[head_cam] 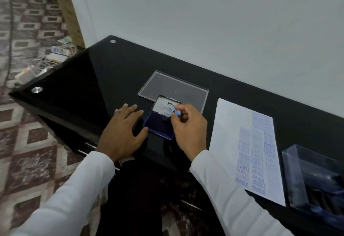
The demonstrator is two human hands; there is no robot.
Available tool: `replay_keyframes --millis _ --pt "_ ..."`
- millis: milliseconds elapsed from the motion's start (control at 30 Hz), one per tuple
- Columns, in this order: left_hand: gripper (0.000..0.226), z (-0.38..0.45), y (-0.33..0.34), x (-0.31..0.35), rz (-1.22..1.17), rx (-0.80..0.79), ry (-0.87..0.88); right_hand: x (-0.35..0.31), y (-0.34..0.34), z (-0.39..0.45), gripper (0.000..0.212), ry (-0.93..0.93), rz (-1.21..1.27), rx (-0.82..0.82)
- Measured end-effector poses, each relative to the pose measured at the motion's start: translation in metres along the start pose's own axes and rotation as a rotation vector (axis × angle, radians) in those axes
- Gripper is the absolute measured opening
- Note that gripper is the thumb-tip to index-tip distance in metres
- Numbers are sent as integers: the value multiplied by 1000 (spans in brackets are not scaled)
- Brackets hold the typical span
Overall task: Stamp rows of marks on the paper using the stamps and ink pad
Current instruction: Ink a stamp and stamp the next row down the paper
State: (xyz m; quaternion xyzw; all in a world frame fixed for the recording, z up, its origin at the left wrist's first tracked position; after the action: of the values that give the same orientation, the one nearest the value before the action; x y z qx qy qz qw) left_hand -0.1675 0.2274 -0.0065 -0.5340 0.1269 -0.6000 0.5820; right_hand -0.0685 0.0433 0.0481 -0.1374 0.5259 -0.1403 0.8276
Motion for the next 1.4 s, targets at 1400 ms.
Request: replay_keyframes --millis 1400 --pt "69 -1 18 -19 214 -3 57 -10 35 3 25 -169 -187 -184"
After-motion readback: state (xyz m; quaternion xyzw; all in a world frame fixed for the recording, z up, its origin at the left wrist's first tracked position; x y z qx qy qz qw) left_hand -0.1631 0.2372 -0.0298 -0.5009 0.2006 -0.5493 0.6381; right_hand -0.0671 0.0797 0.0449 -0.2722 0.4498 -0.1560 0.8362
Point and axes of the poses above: each hand's wrist, its own z-axis towards the middle knuckle, its own y-axis out of the palm, x = y × z, the point moved 10 cm from there along z, towards the middle knuckle, and after that the axes turned 13 degrees about x, right-handed, at the moved point
